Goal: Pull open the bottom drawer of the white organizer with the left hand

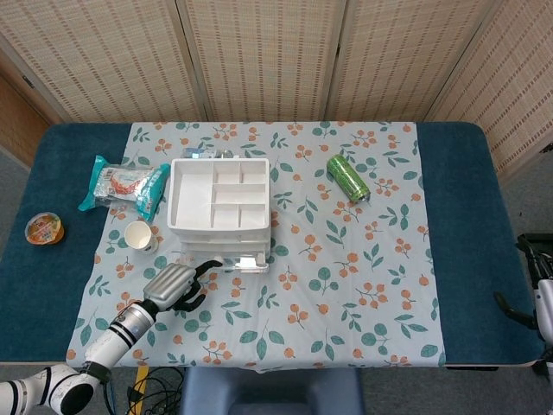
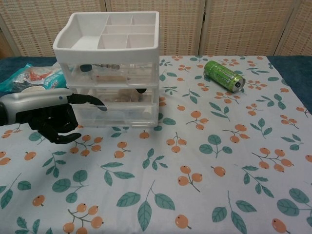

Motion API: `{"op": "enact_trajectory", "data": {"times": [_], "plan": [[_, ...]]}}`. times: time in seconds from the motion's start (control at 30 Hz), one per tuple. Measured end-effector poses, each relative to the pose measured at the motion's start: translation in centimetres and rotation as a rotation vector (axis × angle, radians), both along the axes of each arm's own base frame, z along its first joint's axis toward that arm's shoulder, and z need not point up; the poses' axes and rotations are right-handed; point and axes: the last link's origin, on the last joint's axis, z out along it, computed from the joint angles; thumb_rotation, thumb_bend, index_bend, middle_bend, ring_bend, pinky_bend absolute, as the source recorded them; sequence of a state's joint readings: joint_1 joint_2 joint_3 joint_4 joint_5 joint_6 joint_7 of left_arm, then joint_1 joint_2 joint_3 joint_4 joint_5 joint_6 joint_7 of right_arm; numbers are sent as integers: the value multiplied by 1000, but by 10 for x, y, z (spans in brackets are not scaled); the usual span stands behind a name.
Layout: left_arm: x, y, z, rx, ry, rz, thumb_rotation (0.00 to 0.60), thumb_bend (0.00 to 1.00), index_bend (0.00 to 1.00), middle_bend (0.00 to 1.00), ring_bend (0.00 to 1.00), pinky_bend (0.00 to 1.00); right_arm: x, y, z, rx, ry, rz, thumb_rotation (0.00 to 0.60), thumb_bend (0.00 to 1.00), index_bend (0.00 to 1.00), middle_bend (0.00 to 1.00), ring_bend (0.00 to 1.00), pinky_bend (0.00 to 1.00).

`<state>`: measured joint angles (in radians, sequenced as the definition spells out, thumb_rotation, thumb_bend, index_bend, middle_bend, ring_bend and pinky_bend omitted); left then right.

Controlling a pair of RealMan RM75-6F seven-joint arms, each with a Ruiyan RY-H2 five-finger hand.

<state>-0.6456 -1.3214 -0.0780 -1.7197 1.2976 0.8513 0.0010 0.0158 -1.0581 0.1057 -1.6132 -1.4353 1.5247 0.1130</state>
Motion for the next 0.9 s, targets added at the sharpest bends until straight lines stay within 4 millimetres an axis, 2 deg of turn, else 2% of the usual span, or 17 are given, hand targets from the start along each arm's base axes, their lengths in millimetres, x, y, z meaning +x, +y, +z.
{"op": "enact_trajectory", "data": {"times": [0.9], "plan": [[-2, -28, 17, -70, 58, -104, 600, 440, 216, 894, 967, 1000, 4, 0, -1, 2, 6, 8, 600, 279, 20, 165, 238, 188]]}}
